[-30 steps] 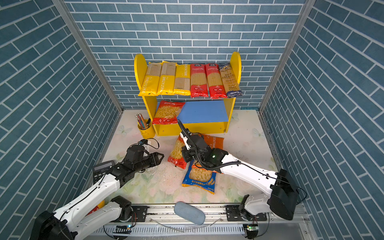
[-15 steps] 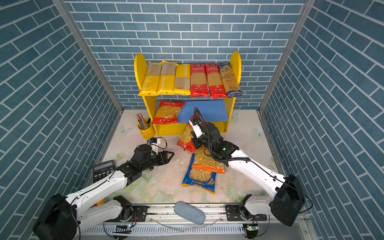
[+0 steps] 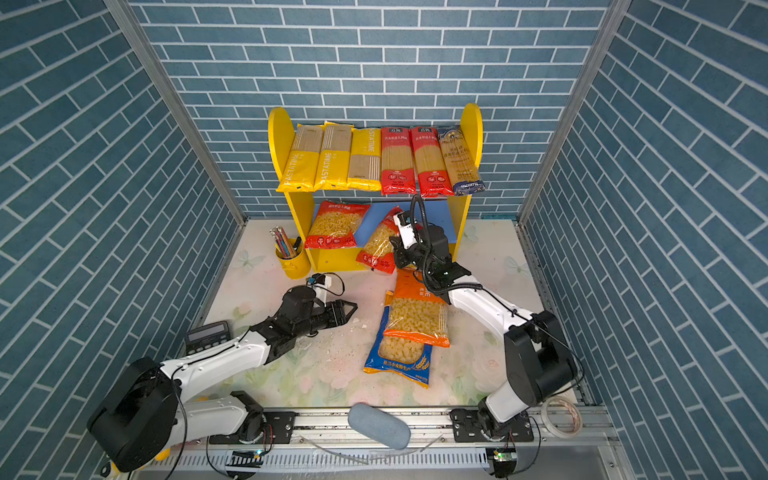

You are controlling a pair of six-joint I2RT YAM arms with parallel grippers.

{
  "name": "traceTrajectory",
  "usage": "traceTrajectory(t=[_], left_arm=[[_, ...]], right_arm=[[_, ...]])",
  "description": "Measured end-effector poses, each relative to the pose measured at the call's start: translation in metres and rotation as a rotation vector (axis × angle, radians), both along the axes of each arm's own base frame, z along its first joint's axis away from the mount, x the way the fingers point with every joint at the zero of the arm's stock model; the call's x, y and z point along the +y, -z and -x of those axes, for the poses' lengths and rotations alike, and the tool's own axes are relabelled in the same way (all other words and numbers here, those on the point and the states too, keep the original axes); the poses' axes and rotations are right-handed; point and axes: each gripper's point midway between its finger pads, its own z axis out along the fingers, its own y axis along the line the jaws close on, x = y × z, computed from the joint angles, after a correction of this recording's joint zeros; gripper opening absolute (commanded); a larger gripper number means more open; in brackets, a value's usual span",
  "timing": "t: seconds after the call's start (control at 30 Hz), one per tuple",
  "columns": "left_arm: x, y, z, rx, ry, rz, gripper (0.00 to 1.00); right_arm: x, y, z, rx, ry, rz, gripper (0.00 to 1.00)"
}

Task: Place and organize the pasta boxes and bags onto the shelf
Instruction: 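Lift the red bag with the right gripper onto the blue lower shelf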

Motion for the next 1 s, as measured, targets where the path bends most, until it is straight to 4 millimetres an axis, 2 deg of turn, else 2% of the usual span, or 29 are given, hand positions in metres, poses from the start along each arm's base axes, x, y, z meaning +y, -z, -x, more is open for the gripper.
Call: traceTrajectory(t=[0.07, 0.27, 0.4, 0.5, 0.7, 0.9, 1.0], left_arm=[[-0.001, 0.0, -0.001, -0.003, 0.002, 0.001, 0.6], [-0.008, 0.006, -0.007, 0.011, 0.009, -0.007, 0.6], [-0.022, 0.004, -0.012, 0.008, 0.036, -0.006, 0.61], [-0.035, -0.003, -0.016, -0.012, 0.058, 0.002, 0.61], [-0.062, -0.007, -0.032, -0.032, 0.09, 0.015, 0.61], [-0.092, -0.007, -0.055, -0.051, 0.113, 0.032, 0.61], [-0.102, 0.0, -0.062, -0.046, 0.122, 0.041, 0.61]], right_arm=[[-0.011, 0.009, -0.01, 0.025, 0.035, -0.011, 0.0], [-0.028, 0.02, -0.015, 0.094, 0.09, -0.072, 0.0], [-0.053, 0.032, -0.024, 0.182, 0.158, -0.152, 0.0], [-0.063, 0.04, -0.023, 0.234, 0.188, -0.216, 0.0], [-0.067, 0.037, -0.025, 0.317, 0.218, -0.342, 0.0], [-0.086, 0.041, -0.03, 0.416, 0.274, -0.503, 0.0], [-0.08, 0.038, -0.033, 0.446, 0.246, -0.582, 0.0]])
